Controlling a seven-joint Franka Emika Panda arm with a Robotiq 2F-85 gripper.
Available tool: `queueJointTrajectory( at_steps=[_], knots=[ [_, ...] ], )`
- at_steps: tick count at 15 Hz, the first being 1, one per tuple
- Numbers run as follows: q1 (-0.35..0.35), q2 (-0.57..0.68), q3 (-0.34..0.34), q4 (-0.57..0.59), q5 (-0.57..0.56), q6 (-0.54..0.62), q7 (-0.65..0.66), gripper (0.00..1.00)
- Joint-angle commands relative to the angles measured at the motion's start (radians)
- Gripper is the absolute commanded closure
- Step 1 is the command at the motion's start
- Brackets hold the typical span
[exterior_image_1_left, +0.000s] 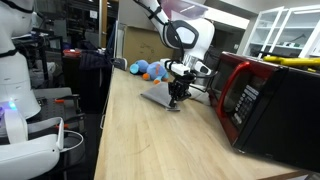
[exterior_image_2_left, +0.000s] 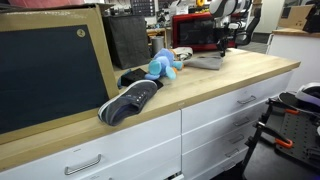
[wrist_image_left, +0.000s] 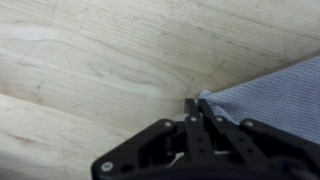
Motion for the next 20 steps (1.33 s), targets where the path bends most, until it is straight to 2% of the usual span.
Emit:
queueJointTrajectory(
  at_steps=[1, 4, 13, 16, 20],
  knots=[
    [-0.014, 0.007, -0.007, -0.001, -0.053, 0.060, -0.034, 0.99],
    [-0.028, 0.026, -0.002, 0.035, -0.047, 0.069, -0.023, 0.99],
    [-0.066, 0.204, -0.016, 0.302, -0.048, 0.044, 0.036, 0.99],
    [-0.071, 0.201, -0.010, 0.315, -0.042, 0.010, 0.053, 0.99],
    [-0.089, 0.172, 0.006, 0.328, -0.035, -0.093, -0.016, 0.99]
  ],
)
